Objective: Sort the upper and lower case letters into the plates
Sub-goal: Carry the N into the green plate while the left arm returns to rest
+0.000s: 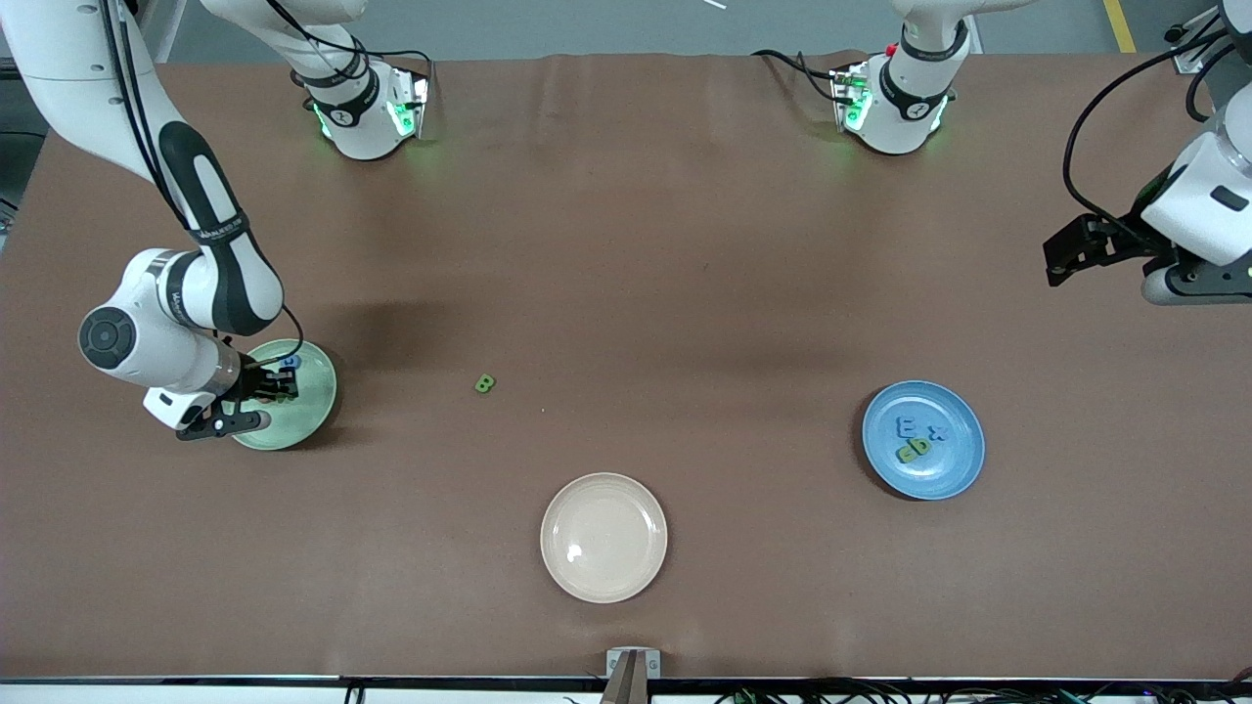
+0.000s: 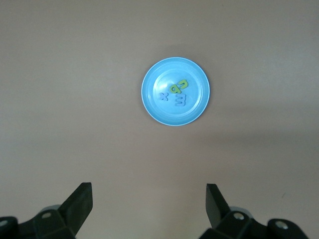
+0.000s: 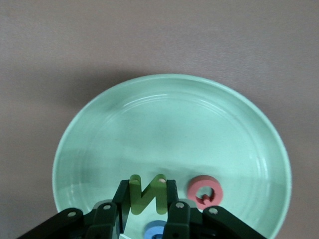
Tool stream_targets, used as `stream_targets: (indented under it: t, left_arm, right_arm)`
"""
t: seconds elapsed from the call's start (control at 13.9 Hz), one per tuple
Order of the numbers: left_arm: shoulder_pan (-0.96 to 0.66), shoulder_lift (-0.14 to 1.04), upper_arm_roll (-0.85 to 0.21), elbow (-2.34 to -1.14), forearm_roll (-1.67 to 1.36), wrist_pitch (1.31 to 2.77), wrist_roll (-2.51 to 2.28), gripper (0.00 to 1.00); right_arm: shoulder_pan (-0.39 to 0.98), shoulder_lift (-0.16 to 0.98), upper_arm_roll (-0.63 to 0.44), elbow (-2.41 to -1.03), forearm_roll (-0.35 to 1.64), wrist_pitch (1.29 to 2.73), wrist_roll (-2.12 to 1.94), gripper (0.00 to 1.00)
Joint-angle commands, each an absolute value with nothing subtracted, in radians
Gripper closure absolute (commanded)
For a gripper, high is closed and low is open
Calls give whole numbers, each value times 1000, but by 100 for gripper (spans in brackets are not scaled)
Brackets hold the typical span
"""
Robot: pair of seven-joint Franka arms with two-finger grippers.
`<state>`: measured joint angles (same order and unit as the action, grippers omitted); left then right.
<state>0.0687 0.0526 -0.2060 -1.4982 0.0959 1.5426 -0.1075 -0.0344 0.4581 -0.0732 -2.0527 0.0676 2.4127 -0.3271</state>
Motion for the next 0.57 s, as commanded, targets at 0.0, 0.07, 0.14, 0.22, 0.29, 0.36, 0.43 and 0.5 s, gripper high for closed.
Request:
stream_targets:
  t: [0.0, 0.07, 0.14, 0.22, 0.29, 0.36, 0.43, 0.5]
  left_arm:
    - [-3, 8, -130, -1572, 39, 1543, -83, 0]
    - [1, 5, -130, -1572, 22, 1545, -83, 0]
    - [2, 3, -130, -1571, 17, 1545, -83, 0]
    - [3, 3, -130, -1568, 20, 1545, -80, 0]
    - [3, 6, -132, -1565, 21, 1551, -78, 0]
    - [3, 8, -135, -1565, 28, 1560, -77, 0]
    - [0, 9, -137, -1565, 31, 1574, -77, 0]
    - [-3, 11, -138, -1565, 32, 1578, -78, 0]
  right_arm:
    - [-14, 459, -71, -2089, 103, 2444, -324, 79]
    - [-12, 459, -71, -2100, 104, 2451, -324, 78]
    - [-8, 457, -71, -2108, 104, 2460, -324, 77]
    - [-6, 459, -71, -2118, 104, 2477, -324, 76]
    - [-6, 459, -71, -2123, 104, 2480, -324, 75]
    - [-5, 457, -71, -2120, 104, 2471, -322, 60]
    - [0, 450, -71, -2120, 104, 2468, -321, 22]
    - [6, 437, -71, -2118, 103, 2453, -319, 7]
